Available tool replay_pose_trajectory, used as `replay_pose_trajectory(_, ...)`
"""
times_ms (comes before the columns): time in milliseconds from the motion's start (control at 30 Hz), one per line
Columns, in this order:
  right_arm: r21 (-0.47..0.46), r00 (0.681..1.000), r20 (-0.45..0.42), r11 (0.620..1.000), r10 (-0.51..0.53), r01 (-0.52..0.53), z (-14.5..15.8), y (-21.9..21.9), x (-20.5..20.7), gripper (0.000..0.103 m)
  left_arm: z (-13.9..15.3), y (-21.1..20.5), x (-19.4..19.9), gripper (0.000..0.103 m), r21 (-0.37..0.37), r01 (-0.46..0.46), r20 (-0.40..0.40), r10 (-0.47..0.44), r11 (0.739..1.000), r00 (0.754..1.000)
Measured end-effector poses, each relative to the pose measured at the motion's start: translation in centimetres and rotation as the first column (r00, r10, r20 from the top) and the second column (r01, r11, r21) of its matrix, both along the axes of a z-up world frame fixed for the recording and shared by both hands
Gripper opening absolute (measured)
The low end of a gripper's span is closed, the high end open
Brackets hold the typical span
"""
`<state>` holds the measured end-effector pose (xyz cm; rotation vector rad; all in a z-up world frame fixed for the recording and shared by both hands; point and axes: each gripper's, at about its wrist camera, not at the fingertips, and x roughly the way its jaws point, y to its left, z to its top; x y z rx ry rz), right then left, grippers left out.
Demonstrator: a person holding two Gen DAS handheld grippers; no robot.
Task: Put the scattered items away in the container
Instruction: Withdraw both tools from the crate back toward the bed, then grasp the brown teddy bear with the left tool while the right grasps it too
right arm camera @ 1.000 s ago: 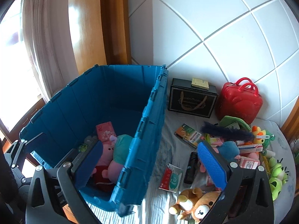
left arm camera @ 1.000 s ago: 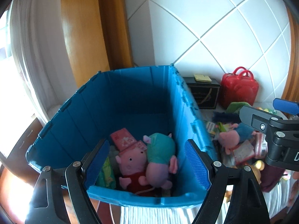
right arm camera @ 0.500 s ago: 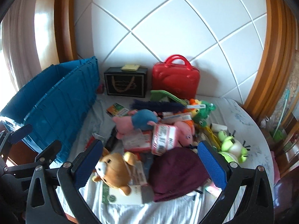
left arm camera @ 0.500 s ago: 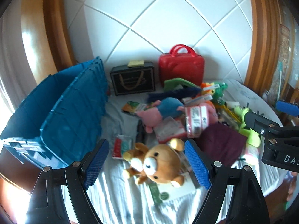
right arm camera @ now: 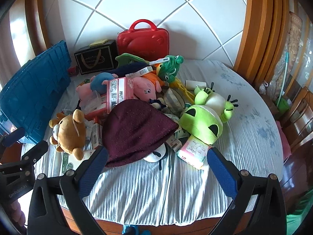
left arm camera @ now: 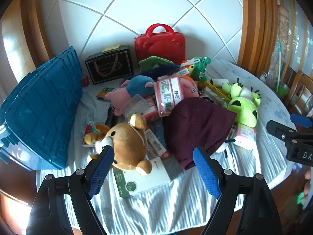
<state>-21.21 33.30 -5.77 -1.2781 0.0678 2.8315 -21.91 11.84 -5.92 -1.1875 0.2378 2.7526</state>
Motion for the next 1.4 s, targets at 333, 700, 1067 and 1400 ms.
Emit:
replay_pose_trajectory(333, -0.091, 0.990, 0.088, 0.989, -0.110, 0.118, -6.3, 5.6, 0.4, 0.103, -8.8, -6.4, -3.3, 0.084, 0.013, -0.105, 0.156, 0.102, 0.994, 0.982)
replay_pose_trajectory(700, -0.122, 0.979, 0.182, 0.986, -0.088, 0.111, -13.0, 3.9, -1.6, 0.103, -14.4, -9.4, -4.7, 0.083, 0.020, -0.211, 0.239, 0.200, 0.977, 0.950)
replay_pose_trajectory(1067, -0.130, 0.986, 0.134, 0.988, 0.101, -0.083, -11.6, 1.4, -7.5, 0.103, -11.2, -7.7, -6.5, 0.084, 0.012, -0.338, 0.190, 0.330, 0.941, 0.925)
replay_pose_trajectory(1400, -0.162, 0.973, 0.103, 0.968, 0.208, -0.190, -10.4, 1.0, -12.0, 0.103, -8.2, -10.2, -8.2, 0.084, -0.015, -0.467, 0.110, 0.465, 0.884, 0.878)
